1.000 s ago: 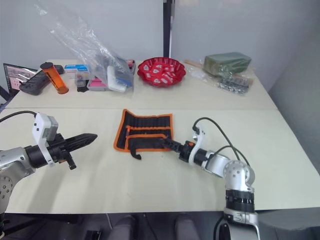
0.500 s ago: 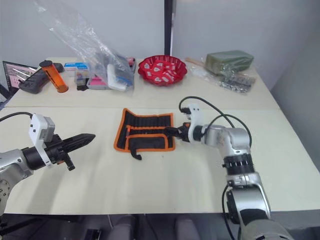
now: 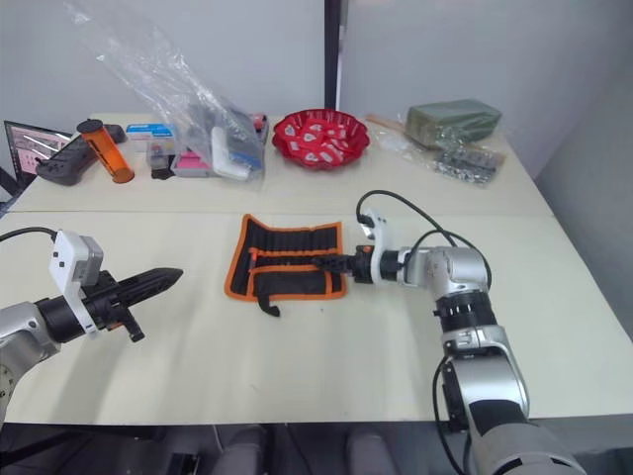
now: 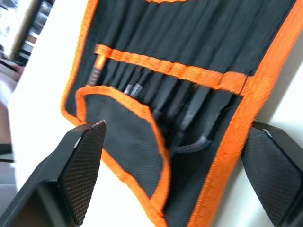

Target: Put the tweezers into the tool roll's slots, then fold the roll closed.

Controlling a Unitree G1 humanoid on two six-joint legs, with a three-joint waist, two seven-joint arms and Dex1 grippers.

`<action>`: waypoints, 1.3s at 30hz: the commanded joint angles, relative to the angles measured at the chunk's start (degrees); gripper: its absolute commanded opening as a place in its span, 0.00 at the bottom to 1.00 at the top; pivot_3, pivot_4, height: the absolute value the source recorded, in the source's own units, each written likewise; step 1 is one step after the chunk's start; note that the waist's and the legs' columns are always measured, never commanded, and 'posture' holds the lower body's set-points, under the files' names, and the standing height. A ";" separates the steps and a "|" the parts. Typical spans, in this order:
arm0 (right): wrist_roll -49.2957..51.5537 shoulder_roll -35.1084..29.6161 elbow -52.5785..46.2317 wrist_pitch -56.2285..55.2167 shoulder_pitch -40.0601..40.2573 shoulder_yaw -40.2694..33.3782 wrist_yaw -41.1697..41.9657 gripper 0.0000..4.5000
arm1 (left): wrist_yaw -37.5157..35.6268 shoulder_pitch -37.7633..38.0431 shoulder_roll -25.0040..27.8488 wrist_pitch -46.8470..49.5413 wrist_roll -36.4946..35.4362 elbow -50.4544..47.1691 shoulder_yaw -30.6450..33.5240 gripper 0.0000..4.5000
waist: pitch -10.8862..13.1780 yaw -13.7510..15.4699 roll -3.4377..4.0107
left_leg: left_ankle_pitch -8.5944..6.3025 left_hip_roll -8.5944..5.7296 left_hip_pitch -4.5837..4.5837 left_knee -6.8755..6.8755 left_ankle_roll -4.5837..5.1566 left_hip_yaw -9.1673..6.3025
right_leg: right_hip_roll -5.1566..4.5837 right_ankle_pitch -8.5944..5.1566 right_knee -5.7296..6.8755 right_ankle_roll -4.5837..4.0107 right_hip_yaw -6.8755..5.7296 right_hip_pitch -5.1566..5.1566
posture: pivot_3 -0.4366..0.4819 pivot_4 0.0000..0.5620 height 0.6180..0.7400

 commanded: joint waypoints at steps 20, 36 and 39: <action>2.03 0.11 4.28 1.39 0.24 -9.10 1.56 0.00 | 0.37 -2.76 1.76 -1.90 1.12 1.62 1.04 0.00 | 0.00 -0.03 0.00 | 0.00 0.00 0.01 0.01 0.00 0.00 | 0.00 0.00 0.01 0.00 0.00 0.01 | 0.48 0.27 1.00; 3.66 -8.68 -13.52 18.70 3.43 -7.94 -3.14 0.00 | -1.01 -5.11 1.16 -3.79 1.54 3.80 -3.32 0.00 | 0.05 -0.02 0.06 | 0.00 -0.03 -0.04 0.02 0.00 -0.01 | -0.01 -0.01 0.00 0.02 0.00 -0.01 | 0.48 0.27 1.00; 2.47 -5.42 -17.37 22.93 3.80 -9.71 -9.30 0.00 | -0.99 -4.85 0.90 -4.00 1.59 3.57 -3.66 0.00 | 0.05 -0.08 0.06 | 0.00 -0.04 -0.05 0.02 0.00 -0.01 | -0.02 -0.01 0.00 0.02 0.01 -0.01 | 0.48 0.27 1.00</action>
